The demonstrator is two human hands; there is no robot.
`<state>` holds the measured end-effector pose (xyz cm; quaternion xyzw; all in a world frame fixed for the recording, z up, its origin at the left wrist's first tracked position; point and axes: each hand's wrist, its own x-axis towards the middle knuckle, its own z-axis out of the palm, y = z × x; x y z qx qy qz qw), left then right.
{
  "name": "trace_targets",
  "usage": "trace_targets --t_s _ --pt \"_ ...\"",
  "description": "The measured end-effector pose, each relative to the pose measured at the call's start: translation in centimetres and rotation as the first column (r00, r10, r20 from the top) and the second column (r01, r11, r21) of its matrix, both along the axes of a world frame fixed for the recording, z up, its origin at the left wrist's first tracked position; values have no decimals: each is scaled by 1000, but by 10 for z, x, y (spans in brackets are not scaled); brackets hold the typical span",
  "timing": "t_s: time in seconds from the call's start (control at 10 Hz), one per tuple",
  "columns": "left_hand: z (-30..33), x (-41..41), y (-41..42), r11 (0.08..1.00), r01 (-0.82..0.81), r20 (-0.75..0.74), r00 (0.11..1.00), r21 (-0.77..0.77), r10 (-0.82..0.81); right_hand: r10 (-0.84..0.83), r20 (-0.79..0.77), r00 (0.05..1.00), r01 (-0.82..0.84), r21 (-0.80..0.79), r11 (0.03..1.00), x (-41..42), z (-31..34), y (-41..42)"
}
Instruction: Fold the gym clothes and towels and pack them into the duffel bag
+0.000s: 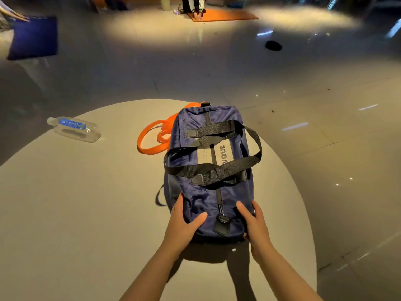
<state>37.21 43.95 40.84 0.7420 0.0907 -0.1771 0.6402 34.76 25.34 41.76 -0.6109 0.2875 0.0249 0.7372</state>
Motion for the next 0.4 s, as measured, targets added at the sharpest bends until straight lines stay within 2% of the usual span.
trace_targets --t_s 0.1,0.2,0.3,0.4 --pt "-9 -3 -9 992 -63 31 998 110 60 9 63 998 -9 -10 1000 -2 -3 -4" --pt "-15 -21 -12 975 -159 59 987 154 152 60 84 995 -51 -107 993 -21 -11 5" --pt "-14 -40 -12 967 -194 46 981 163 188 43 66 997 -35 -120 992 -39 -16 16" --pt "-13 -63 -9 975 -144 9 989 172 144 32 9 999 -31 -89 996 -57 -15 22"
